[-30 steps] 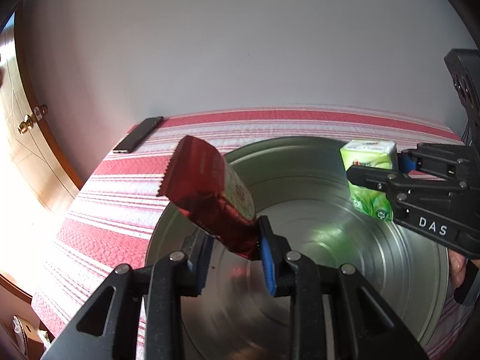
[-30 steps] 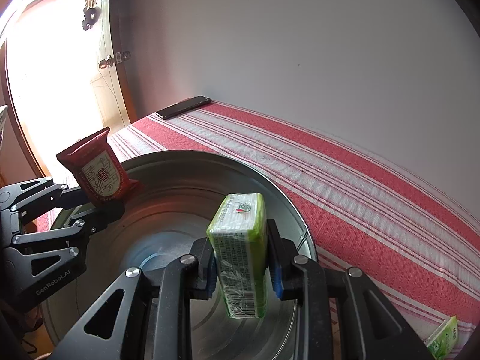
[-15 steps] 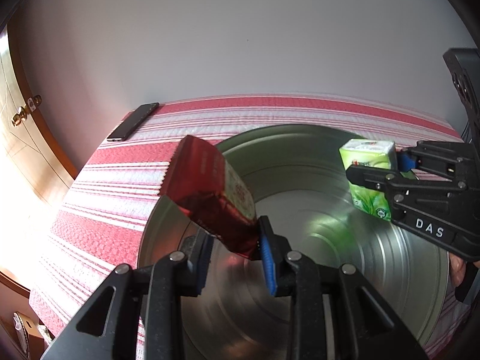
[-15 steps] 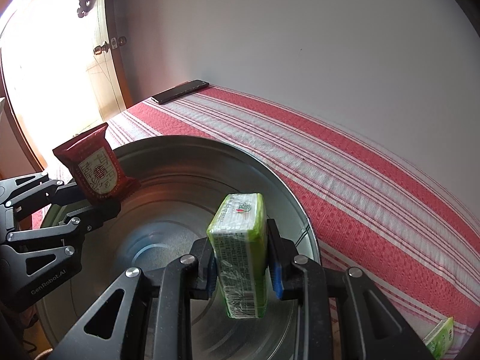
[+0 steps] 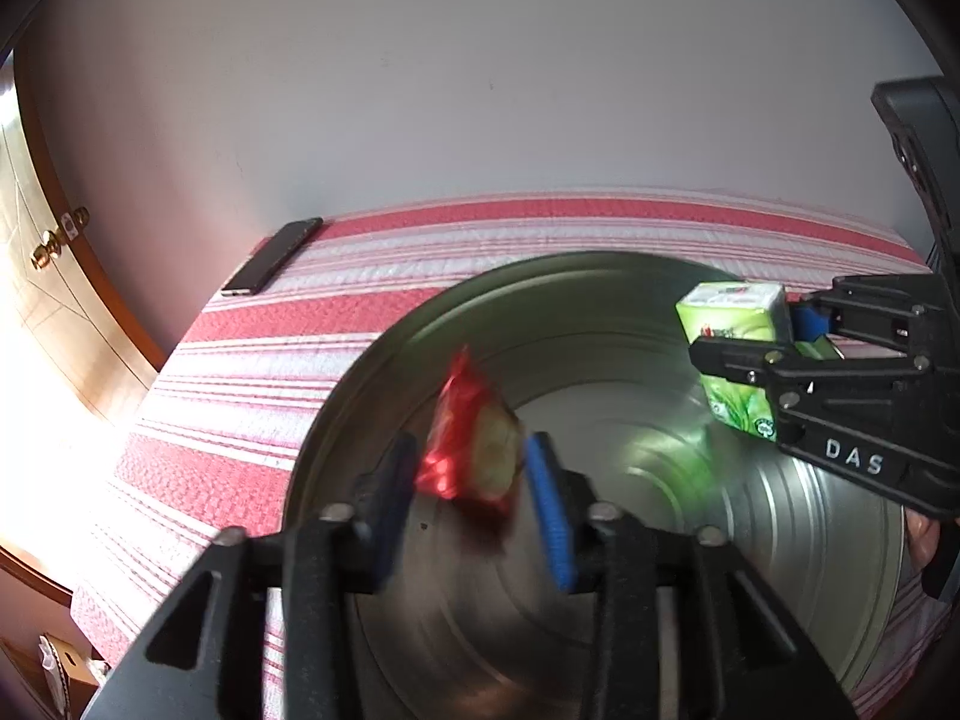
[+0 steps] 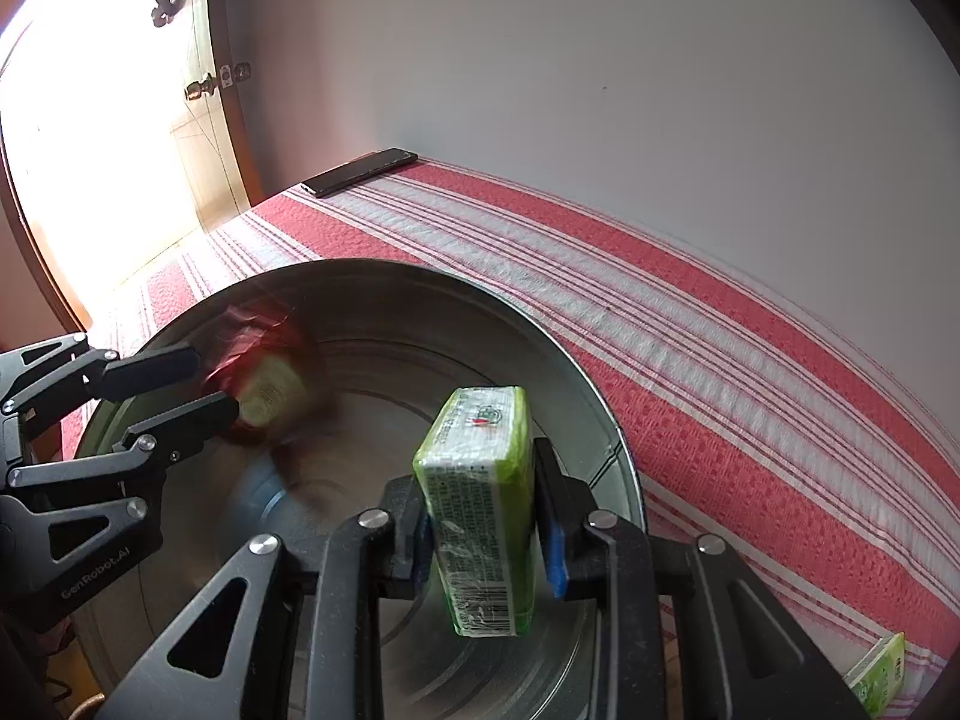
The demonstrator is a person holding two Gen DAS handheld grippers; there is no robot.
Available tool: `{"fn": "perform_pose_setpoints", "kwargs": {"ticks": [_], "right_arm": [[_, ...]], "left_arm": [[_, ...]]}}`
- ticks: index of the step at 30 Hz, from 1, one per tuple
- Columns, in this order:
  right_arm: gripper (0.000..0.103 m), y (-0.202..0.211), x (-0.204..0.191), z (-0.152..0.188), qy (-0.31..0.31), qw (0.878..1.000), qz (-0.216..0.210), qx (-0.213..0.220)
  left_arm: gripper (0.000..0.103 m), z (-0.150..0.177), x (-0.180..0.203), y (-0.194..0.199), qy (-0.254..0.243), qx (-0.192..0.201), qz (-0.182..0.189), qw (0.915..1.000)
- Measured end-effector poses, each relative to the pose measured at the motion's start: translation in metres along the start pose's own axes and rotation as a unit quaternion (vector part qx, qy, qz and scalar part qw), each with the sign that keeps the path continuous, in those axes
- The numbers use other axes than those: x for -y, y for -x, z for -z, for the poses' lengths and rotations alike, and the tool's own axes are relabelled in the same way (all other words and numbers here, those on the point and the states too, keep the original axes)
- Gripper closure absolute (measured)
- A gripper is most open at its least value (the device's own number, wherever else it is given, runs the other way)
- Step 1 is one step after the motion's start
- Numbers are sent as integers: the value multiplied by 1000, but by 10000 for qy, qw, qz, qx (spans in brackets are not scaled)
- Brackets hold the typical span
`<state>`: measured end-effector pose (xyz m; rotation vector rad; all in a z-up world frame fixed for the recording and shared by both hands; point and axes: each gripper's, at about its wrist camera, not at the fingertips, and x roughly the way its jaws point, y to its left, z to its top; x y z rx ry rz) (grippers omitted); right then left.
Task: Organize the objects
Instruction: 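Open the right tool dropping the green box into the tin while the left tool releases the red packet, then move both tools back toward the pile of packages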
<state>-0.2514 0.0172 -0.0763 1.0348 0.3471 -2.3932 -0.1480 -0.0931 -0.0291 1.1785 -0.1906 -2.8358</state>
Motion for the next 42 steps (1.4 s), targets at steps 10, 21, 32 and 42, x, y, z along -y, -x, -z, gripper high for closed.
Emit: {"fn": "perform_pose_setpoints", "kwargs": {"ticks": [10,21,32,42], "right_arm": [[48,11,3,4,-134,9992,97,368],[38,58,-9,20,-246,9936,139,1098],[26,142,-2,115,-393,9803,426,1889],[19,184,83,203,-1425,9558,1377,2171]], "left_arm": [[32,2,-2,14,27,255,-29,9997],[9,12,-13,36,388,671,56,9970],[5,48,32,90,283,1485,-31,9885],[4,69,124,110,-546,1639,613,9831]]}}
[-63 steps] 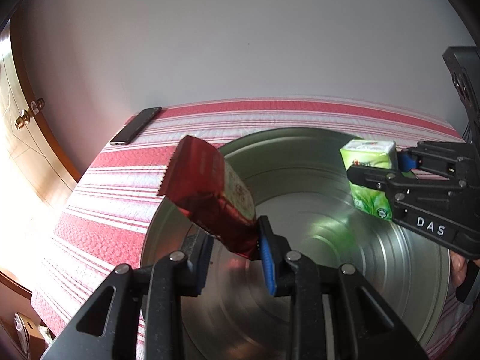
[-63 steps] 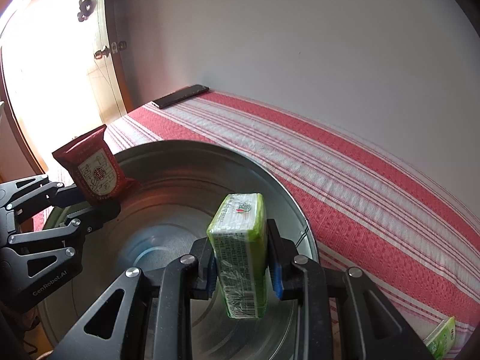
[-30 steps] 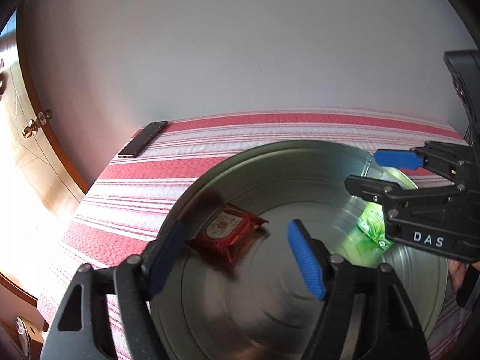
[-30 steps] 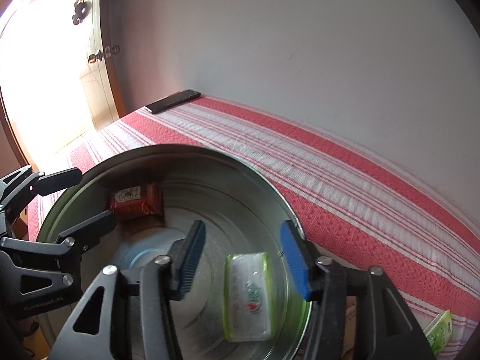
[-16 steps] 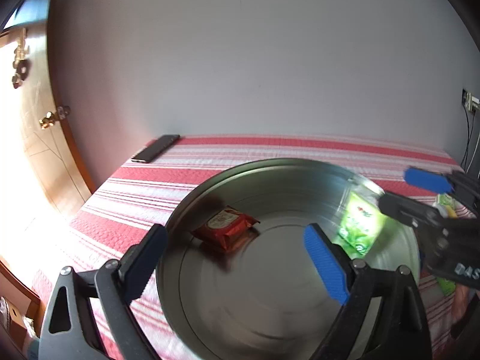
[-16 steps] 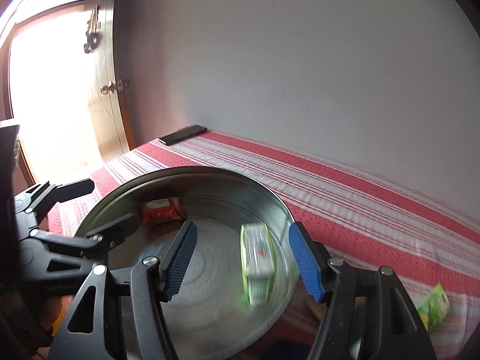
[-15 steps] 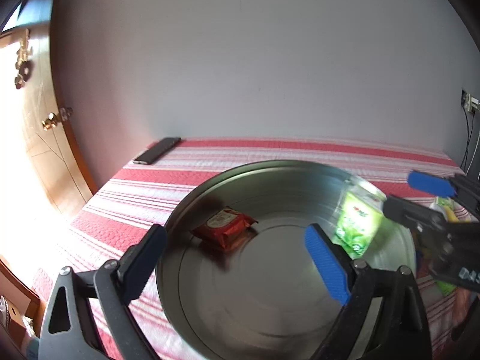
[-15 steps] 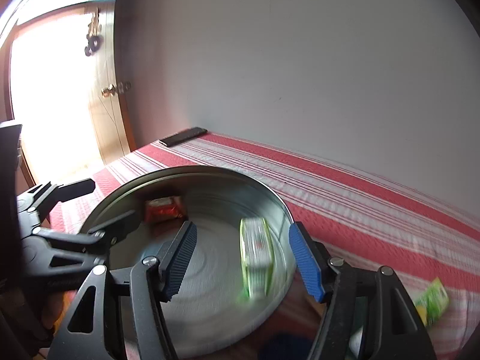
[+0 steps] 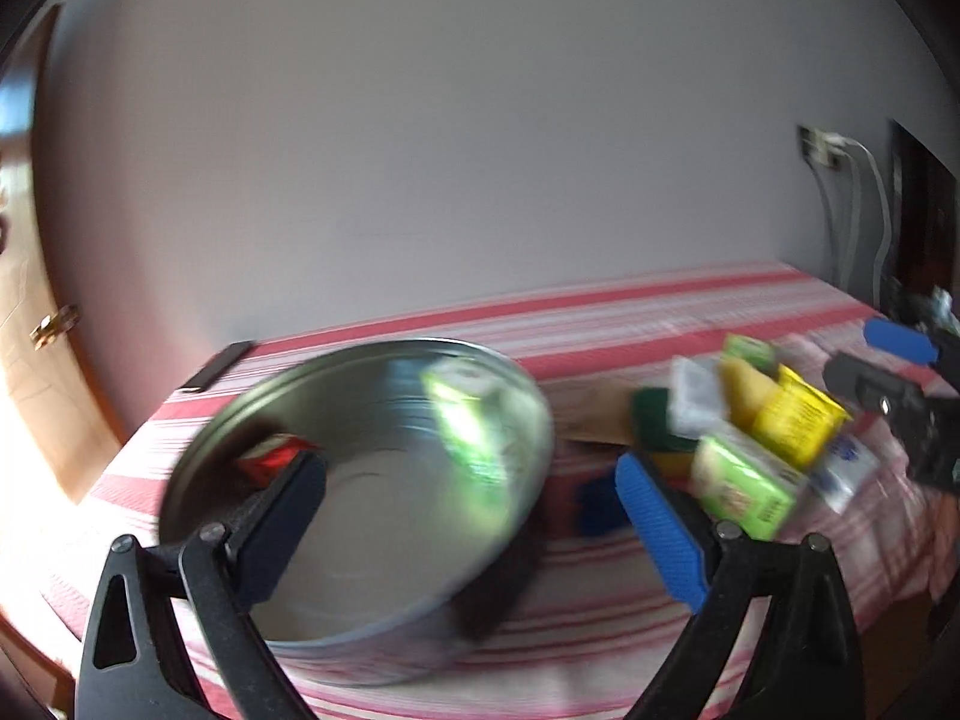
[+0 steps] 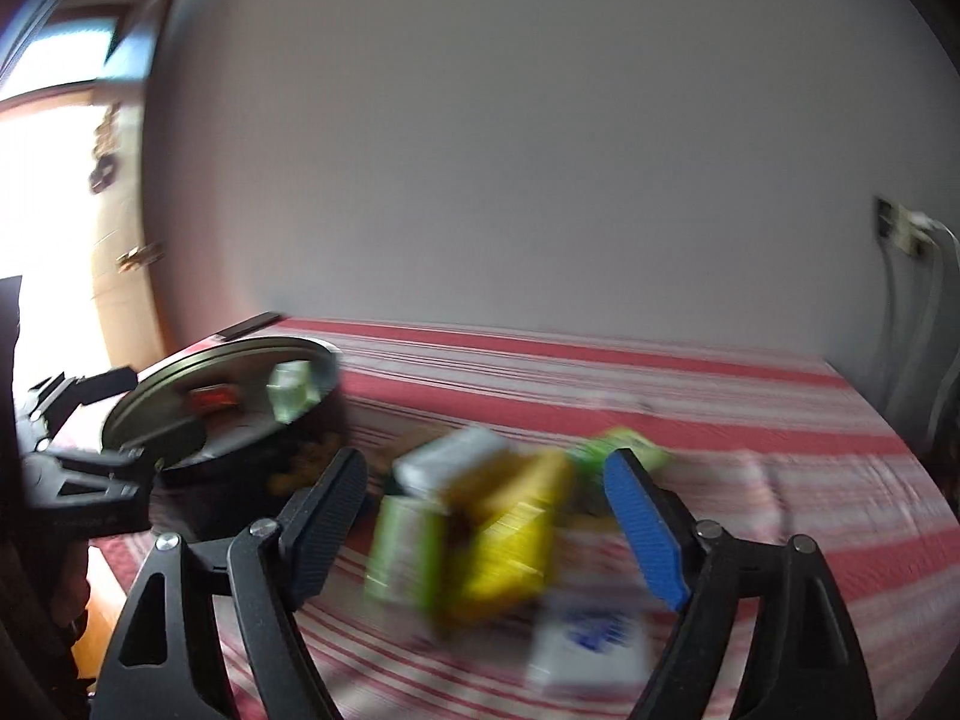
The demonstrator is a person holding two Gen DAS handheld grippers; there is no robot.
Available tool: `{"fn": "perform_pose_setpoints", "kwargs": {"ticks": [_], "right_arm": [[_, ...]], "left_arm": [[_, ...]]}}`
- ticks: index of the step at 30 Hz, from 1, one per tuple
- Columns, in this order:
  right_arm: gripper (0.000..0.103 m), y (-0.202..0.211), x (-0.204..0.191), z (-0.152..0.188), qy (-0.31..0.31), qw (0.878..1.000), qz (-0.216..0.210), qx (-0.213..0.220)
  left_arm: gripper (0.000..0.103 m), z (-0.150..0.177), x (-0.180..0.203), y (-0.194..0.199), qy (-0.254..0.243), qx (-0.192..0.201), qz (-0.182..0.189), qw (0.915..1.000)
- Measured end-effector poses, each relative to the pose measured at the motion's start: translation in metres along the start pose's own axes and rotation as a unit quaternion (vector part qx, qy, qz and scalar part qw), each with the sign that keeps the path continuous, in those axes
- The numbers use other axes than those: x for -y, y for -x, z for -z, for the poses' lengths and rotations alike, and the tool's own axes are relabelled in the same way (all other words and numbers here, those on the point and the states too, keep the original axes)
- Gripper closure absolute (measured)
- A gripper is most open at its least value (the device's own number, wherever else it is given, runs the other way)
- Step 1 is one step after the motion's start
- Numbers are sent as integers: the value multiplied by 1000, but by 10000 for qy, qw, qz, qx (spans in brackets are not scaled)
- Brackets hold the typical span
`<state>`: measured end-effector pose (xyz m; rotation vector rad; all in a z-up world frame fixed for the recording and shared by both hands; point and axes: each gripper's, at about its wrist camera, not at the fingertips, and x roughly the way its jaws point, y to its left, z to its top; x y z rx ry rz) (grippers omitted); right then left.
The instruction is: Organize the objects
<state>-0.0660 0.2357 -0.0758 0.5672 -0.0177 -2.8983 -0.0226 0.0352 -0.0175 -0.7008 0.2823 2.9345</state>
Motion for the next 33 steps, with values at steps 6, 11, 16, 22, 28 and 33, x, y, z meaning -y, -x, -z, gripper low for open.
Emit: {"fn": "perform_pose_setpoints", "kwargs": {"ticks": [6,11,16,22,28,33], "right_arm": [[19,-2,36,16,-292,9994,182,-76],[19,-2,53,34,-374,9984,353,-225],[19,-9,56,50,-232,9973,283,-643],[19,-13,55,55,-230,9970,140,-724],[19,-11,57,48,-280,9972,232,-649],[19,-26,50,40,-155,9961,357,-791]], "left_arm": [[4,3,50,-7,-365,-123,402,9984],[3,3,86,-15,-588,-234,669,9957],[1,0,101,-23,-625,-246,744,9950],[1,-2,104,-9,-664,-105,812,9944],[1,6,109,-35,-647,-572,949,9917],[8,9,99,-55,-411,-911,910,9908]]}}
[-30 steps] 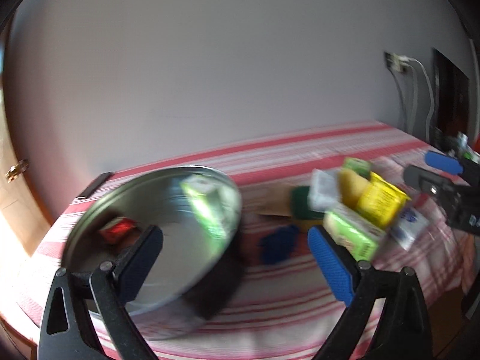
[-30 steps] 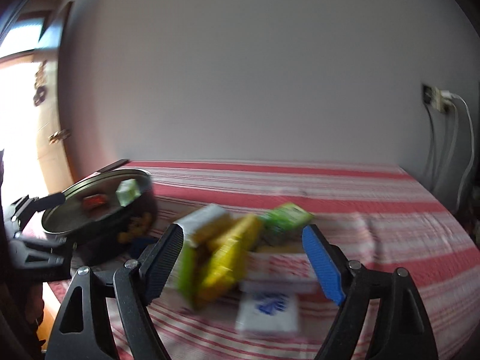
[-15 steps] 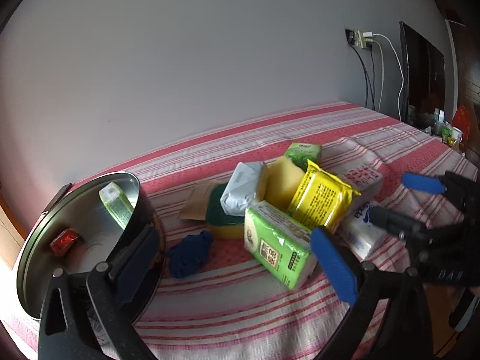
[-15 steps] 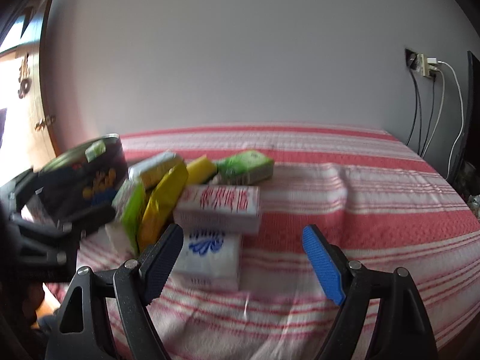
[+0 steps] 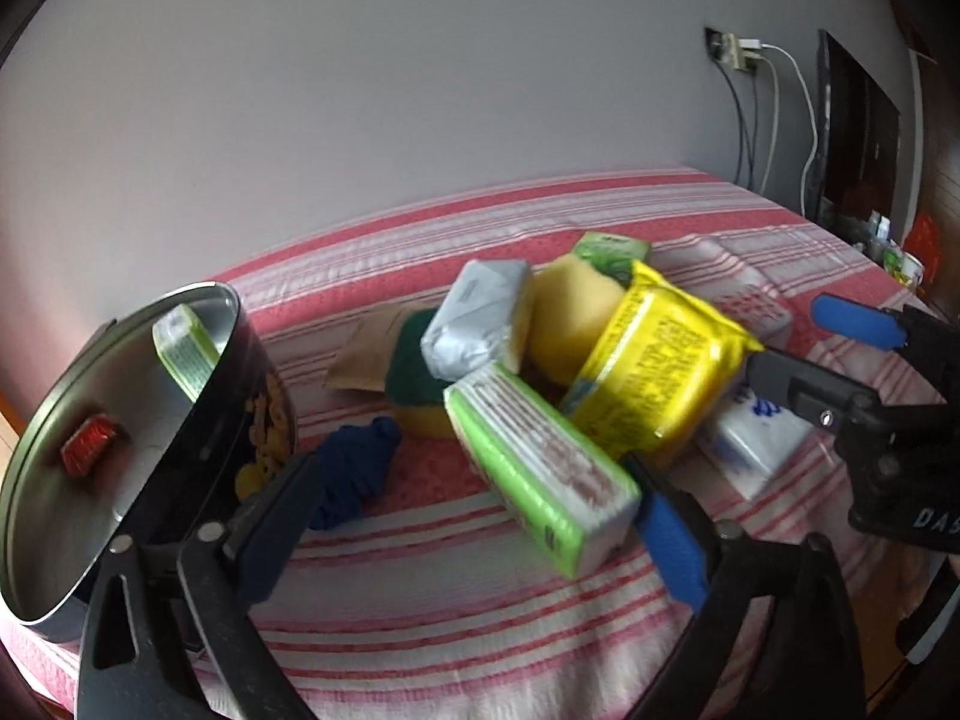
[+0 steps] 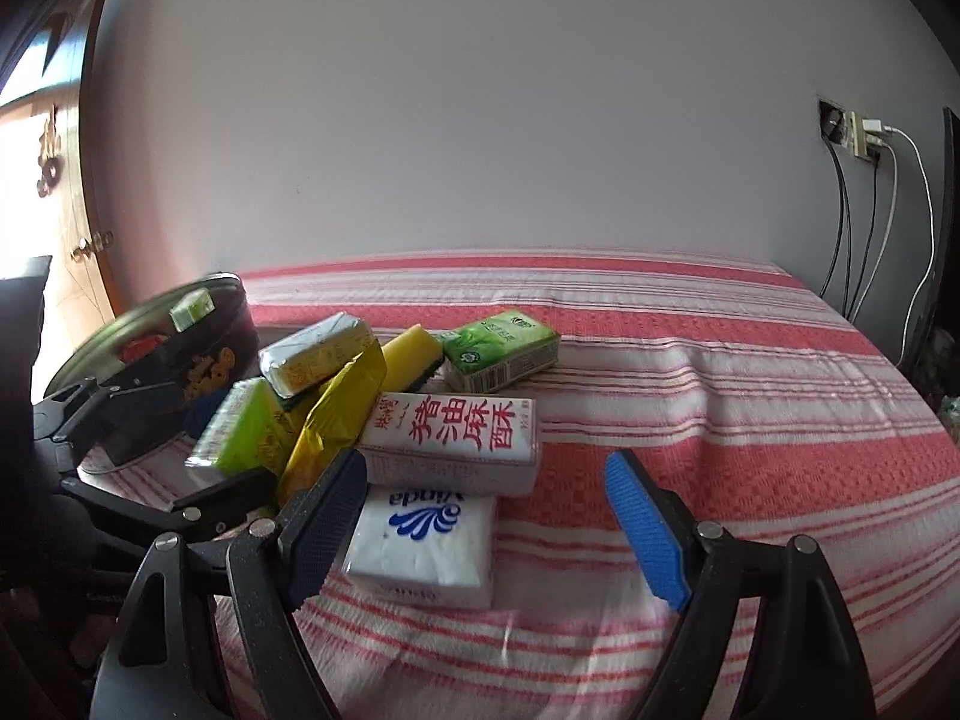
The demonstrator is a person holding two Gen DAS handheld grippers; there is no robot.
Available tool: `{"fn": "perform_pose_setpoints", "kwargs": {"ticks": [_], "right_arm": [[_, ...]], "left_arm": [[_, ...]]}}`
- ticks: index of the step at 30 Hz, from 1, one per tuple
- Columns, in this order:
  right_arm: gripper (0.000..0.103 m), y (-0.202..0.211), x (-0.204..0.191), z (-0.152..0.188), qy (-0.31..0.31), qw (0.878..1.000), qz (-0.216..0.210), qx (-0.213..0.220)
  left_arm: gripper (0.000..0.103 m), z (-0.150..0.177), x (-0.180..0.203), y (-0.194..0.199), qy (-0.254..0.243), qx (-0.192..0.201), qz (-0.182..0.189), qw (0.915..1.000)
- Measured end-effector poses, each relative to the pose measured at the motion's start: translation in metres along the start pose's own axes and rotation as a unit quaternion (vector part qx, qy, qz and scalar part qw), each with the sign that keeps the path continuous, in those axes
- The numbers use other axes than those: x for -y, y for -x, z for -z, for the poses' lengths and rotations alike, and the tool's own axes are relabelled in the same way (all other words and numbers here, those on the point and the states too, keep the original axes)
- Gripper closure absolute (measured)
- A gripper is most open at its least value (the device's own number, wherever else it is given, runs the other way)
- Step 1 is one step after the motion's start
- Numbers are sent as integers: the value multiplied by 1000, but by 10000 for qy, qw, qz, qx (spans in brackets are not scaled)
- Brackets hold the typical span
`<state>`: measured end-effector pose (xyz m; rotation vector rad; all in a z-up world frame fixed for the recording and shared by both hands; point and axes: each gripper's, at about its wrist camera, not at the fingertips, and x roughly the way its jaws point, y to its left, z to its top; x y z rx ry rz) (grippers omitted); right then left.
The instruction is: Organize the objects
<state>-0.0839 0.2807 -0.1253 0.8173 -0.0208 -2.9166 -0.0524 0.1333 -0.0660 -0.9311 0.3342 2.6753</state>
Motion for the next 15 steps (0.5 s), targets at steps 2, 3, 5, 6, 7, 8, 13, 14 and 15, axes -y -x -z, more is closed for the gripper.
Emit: {"fn": "perform_pose_setpoints", "kwargs": {"ticks": [2,3,5,6,7,8,13,14,15], "right_arm": [[19,-3,-3,-2,-13,10000,-28,-43],[19,-5,-4,-3,-5,10000,-41,-56],[19,-10,-8,-4,59,9999,7,-103],[19,-12,-9,-5,85,9999,33,-132],[19,-13,-10,-6,99,9998,38,-143],[19,-14,-11,-7,114,9998,41,-166],[19,-20,-11,-15,53,9995,-38,-307],[19,-21,-12,-16,48,9994,-45,-338],[19,-22,-12,-16,38,9993,-35,-366]], "left_arm": [[8,0,0,0,28,-15,-9,10000],[9,0,-1,-1,46,-52,37,10000],[14,0,0,-4,21,-151,44,9999],[17,-1,2,-5,-23,-211,-13,9998],[17,-1,3,-5,-43,-225,-45,9997],[17,-2,3,-4,-61,-194,-51,9998],[17,-7,-2,-3,-39,-148,-166,9997],[17,-7,-2,-5,-45,-182,-152,9997],[18,-7,-2,-7,-48,-225,-149,9996]]}}
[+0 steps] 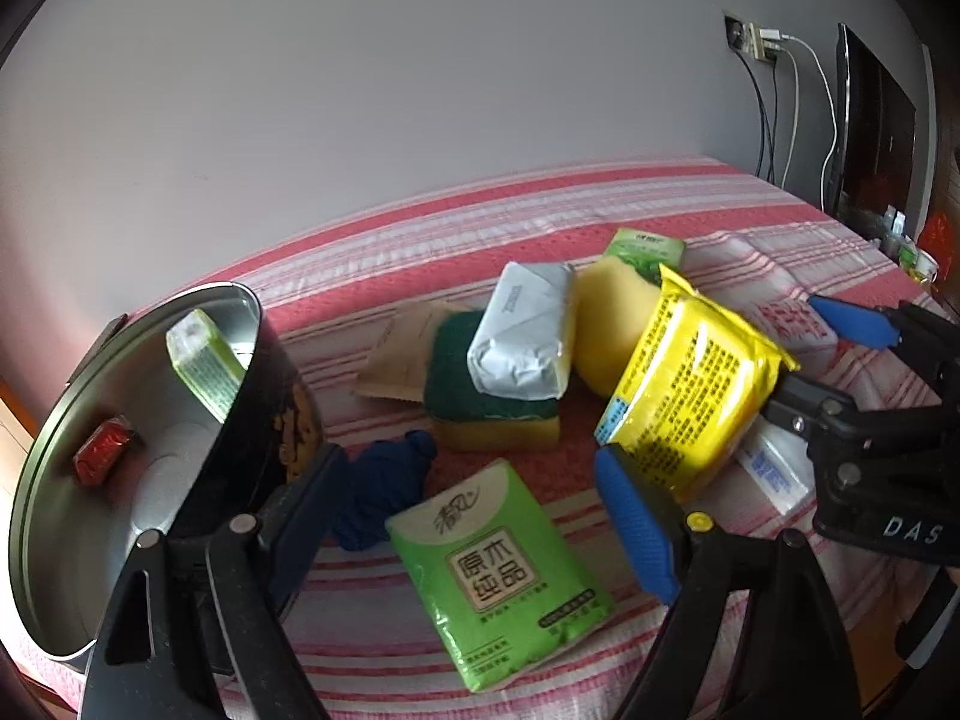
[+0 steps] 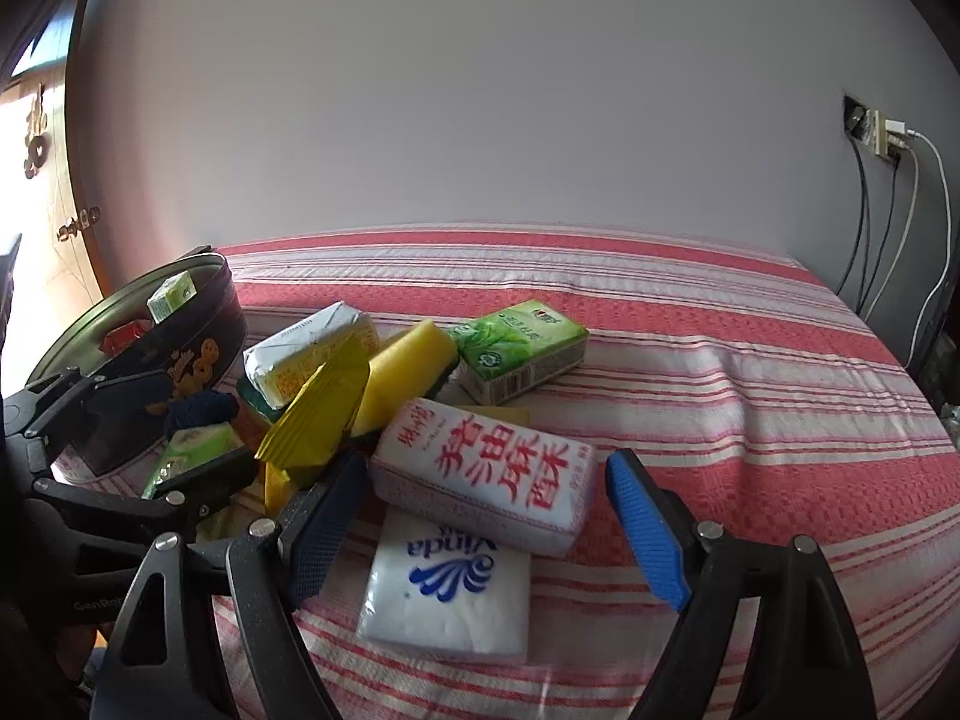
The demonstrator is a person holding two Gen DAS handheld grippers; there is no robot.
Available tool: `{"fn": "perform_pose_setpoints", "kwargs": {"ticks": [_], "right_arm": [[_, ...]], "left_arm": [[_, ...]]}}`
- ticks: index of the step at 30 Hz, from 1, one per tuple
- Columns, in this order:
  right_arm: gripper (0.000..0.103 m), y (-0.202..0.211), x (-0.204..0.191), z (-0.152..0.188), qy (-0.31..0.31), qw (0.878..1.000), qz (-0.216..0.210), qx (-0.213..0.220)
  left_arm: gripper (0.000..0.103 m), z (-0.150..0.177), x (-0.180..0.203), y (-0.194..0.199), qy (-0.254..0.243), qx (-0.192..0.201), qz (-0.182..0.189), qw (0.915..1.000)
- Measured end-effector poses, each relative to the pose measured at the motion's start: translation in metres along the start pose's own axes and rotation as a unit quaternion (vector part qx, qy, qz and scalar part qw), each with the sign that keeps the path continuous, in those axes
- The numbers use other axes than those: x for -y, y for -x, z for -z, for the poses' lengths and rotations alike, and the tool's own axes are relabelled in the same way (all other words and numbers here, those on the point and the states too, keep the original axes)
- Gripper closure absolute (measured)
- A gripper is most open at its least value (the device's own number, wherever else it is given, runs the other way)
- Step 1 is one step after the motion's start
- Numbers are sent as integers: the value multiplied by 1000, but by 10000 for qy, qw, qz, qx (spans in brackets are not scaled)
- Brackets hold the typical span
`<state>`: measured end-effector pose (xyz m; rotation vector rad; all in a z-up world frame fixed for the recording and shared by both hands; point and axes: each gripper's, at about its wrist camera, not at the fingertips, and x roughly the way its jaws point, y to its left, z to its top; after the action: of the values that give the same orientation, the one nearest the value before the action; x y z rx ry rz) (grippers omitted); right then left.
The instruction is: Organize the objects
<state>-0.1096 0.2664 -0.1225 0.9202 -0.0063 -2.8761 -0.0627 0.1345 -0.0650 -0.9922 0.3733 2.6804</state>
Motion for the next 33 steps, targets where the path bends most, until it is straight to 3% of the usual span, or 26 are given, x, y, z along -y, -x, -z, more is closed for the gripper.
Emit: {"fn": "perform_pose_setpoints", "kwargs": {"ticks": [5,8,9,13,15,26,33], "right_arm": [[19,-2,2,-1,-90,9999,-78,-44],[21,-3,3,0,-117,9999,-91,-73],[28,-4,3,0,-117,9999,-66,-75],[29,-2,1,1,-40,10000,-65,-10],[29,-1,-2,2,25,10000,-30,31],[29,19,4,7,-192,9974,-43,696],[29,20,4,7,-224,9968,-76,758]], "left_arm": [[24,0,-1,-1,-8,11,50,10000],[39,1,0,-4,-20,-29,60,10000],[43,1,0,-3,-30,4,47,10000],[62,2,1,-2,-94,83,16,9999],[81,3,1,-3,-104,50,120,9999],[86,5,-8,-3,226,139,387,9989],[91,11,-21,2,443,226,476,9976]]}}
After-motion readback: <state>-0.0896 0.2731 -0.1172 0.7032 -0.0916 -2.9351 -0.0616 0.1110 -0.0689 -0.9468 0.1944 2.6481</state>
